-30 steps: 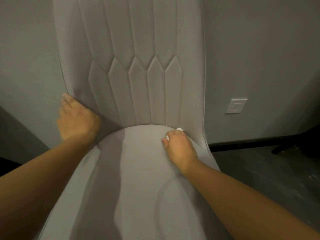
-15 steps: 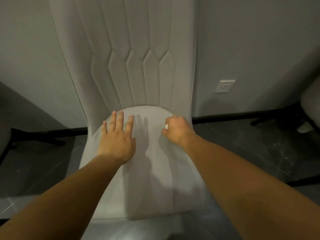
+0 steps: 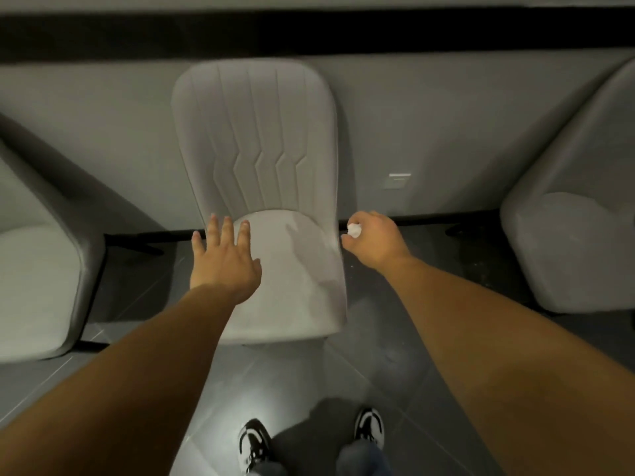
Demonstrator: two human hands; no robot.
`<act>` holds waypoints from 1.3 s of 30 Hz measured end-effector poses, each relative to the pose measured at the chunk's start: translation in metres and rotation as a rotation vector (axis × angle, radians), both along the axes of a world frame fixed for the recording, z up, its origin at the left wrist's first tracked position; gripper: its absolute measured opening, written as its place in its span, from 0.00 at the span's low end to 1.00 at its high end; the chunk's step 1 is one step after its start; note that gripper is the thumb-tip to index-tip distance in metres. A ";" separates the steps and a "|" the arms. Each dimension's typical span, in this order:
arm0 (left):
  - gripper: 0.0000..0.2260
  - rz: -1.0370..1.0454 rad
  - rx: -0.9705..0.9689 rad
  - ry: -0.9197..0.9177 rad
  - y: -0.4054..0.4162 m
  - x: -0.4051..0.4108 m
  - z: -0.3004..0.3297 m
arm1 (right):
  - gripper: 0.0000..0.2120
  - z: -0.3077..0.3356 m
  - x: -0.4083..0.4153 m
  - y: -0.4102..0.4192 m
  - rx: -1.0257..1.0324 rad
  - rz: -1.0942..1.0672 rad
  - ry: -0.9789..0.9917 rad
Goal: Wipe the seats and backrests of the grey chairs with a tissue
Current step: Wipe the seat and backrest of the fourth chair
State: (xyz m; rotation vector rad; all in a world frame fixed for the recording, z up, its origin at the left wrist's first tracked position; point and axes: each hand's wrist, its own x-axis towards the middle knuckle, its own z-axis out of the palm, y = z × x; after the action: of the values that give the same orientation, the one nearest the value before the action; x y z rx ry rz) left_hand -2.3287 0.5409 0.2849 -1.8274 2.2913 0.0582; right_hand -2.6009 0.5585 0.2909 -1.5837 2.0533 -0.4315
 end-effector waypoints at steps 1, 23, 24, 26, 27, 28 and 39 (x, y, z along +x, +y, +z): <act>0.32 -0.005 -0.004 0.014 0.007 -0.012 0.019 | 0.11 0.020 -0.009 0.009 -0.019 -0.008 -0.009; 0.31 -0.436 -0.092 0.012 0.044 -0.257 0.171 | 0.13 0.169 -0.225 0.147 -0.007 -0.163 0.185; 0.32 -0.466 -0.084 0.008 0.039 -0.268 0.171 | 0.13 0.173 -0.232 0.146 -0.016 -0.195 0.184; 0.31 -0.522 -0.069 0.018 0.025 -0.290 0.172 | 0.13 0.179 -0.247 0.146 -0.032 -0.260 0.183; 0.31 -0.546 -0.066 0.032 0.018 -0.301 0.172 | 0.13 0.182 -0.255 0.145 -0.030 -0.289 0.186; 0.30 -0.569 -0.068 0.046 0.010 -0.313 0.172 | 0.13 0.183 -0.263 0.143 -0.023 -0.317 0.190; 0.21 -0.800 -0.037 0.050 -0.012 -0.422 0.162 | 0.14 0.174 -0.353 0.186 0.047 -0.537 0.208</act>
State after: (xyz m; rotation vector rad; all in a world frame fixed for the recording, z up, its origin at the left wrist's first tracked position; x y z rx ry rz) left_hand -2.7506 0.5292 0.4472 -0.8091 2.8807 -0.0649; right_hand -2.9543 0.7450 0.4650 -1.0674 2.6285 -0.4110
